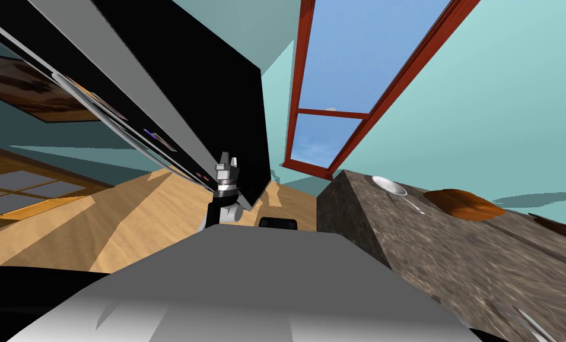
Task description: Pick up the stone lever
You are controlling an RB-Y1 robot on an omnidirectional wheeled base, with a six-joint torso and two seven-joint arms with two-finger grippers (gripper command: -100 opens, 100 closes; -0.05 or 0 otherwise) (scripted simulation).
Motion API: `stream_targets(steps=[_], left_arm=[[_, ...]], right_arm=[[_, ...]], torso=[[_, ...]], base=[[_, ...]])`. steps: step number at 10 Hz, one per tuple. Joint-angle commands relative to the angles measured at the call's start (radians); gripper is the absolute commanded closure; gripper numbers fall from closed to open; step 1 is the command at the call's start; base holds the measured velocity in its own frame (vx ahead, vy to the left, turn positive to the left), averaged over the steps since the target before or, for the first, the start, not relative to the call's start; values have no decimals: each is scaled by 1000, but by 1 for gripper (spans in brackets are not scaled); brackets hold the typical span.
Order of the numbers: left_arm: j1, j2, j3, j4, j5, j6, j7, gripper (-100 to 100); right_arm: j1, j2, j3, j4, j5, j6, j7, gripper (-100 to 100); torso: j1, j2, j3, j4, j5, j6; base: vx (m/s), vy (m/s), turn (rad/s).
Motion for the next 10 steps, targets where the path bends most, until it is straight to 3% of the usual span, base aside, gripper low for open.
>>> stream_targets(steps=[1,3,4,5,8,9,10], left_arm=[[0,0,0,0,0,0,0,0],[0,0,0,0,0,0,0,0],[0,0,0,0,0,0,0,0],[0,0,0,0,0,0,0,0],[0,0,0,0,0,0,0,0],[0,0,0,0,0,0,0,0],[0,0,0,0,0,0,0,0]], right_arm=[[0,0,0,0,0,0,0,100],[0,0,0,0,0,0,0,100],[0,0,0,0,0,0,0,0],[36,-12,-29,-2,-11,-15,1,100],[81,-25,-66,-5,-25,-35,1,100],[73,-24,-59,-5,-22,-30,0,100],[74,-24,-61,-6,-23,-31,0,0]], torso=[[0,0,0,0,0,0],[0,0,0,0,0,0],[0,0,0,0,0,0],[0,0,0,0,0,0],[3,0,0,0,1,0],[3,-1,-1,0,1,0],[1,-1,0,0,1,0]], base=[[0,0,0],[0,0,0],[0,0,0],[1,19,-11],[3,28,-8],[2,9,-1],[0,0,0]])
